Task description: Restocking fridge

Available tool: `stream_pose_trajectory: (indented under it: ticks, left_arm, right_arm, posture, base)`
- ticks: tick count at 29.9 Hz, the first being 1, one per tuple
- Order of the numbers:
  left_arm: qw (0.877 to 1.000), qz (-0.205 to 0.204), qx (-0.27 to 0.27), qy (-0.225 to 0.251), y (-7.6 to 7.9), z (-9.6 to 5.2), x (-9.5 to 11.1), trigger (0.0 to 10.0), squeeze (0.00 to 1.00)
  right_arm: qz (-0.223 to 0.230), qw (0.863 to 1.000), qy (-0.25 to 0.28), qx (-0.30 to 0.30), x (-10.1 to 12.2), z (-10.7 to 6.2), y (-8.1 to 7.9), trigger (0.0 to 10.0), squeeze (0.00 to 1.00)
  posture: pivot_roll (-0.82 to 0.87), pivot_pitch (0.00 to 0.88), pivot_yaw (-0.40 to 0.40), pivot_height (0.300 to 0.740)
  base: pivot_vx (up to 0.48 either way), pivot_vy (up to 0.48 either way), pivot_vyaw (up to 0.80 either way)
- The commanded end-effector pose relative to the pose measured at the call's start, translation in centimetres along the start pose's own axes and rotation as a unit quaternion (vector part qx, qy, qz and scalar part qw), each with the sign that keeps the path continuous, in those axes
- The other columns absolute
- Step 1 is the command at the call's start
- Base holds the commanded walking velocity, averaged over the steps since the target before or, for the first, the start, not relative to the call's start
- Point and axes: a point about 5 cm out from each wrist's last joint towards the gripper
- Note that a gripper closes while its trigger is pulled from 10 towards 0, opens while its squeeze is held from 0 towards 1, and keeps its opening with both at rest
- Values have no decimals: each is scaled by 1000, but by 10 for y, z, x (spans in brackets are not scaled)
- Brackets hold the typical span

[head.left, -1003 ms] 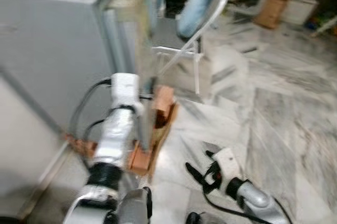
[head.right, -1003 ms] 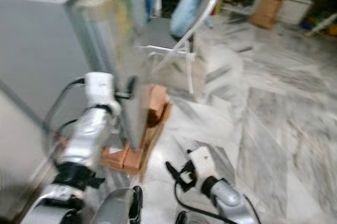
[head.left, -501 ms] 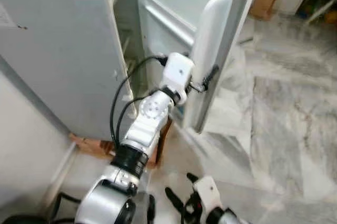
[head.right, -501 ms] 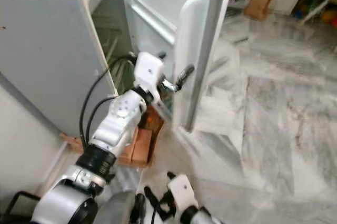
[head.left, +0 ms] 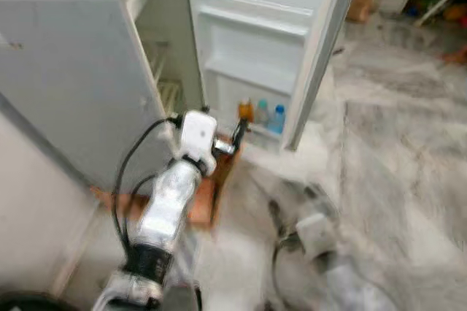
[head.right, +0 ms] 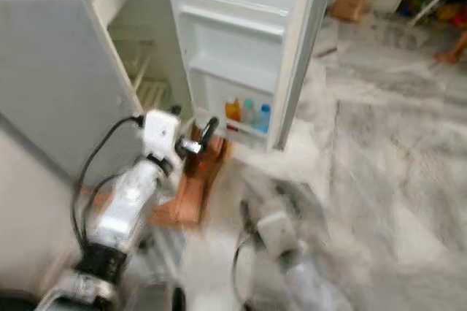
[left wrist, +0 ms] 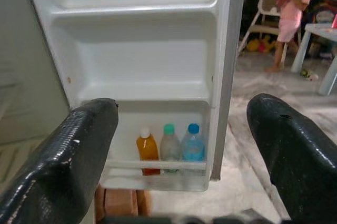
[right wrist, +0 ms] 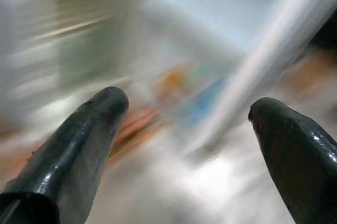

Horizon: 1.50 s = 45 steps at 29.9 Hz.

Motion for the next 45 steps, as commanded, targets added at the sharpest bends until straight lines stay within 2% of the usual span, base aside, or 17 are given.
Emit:
stream_pose_trajectory:
  ticks: [1, 3, 5, 11, 20, 33, 45]
  left_arm:
    - [1000, 12, 16, -1, -6, -5, 0, 10000, 0]
    - [999, 6, 32, -9, -11, -11, -4, 10000, 0]
    - [999, 6, 41, -19, -16, -18, -10, 10000, 0]
    - [999, 10, 39, -20, -15, -20, -10, 10000, 0]
    - [999, 6, 32, -17, -10, -16, -7, 10000, 0]
    - [999, 7, 19, -29, -2, -21, -11, 10000, 0]
    - [998, 26, 27, -58, -2, -19, -17, 10000, 0]
  right_arm:
    - [10, 996, 72, -49, 34, 20, 34, 10000, 0]
    - [19, 994, 89, -58, 43, 26, 37, 10000, 0]
    - [38, 995, 69, -58, 38, 27, 32, 10000, 0]
    - [92, 994, 17, -50, 27, 35, 27, 10000, 0]
    - [101, 994, 10, -47, 27, 40, 26, 10000, 0]
    - [111, 993, 0, -39, 24, 41, 19, 10000, 0]
    - [109, 993, 0, -32, 25, 46, 15, 10000, 0]
  posture:
    - [91, 70, -5, 740]
    - [89, 70, -3, 740]
    - [93, 71, -2, 740]
    - [100, 70, -1, 740]
    - [99, 73, 2, 740]
    - [103, 74, 4, 740]
    - [105, 71, -2, 740]
  base:
    - [420, 0, 0]
    - [420, 0, 0]
    - [424, 0, 0]
    - [428, 0, 0]
    - [447, 0, -595]
    - [431, -99, -776]
    - [405, -252, 0]
Point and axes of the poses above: a point about 5 cm out from each wrist's last joint towards the gripper, its own z axis pointing out of the wrist towards the gripper, its own x axis along the axis of the wrist's last joint, y = z × x, and after that the axes turned 7 degrees about z, right-handed
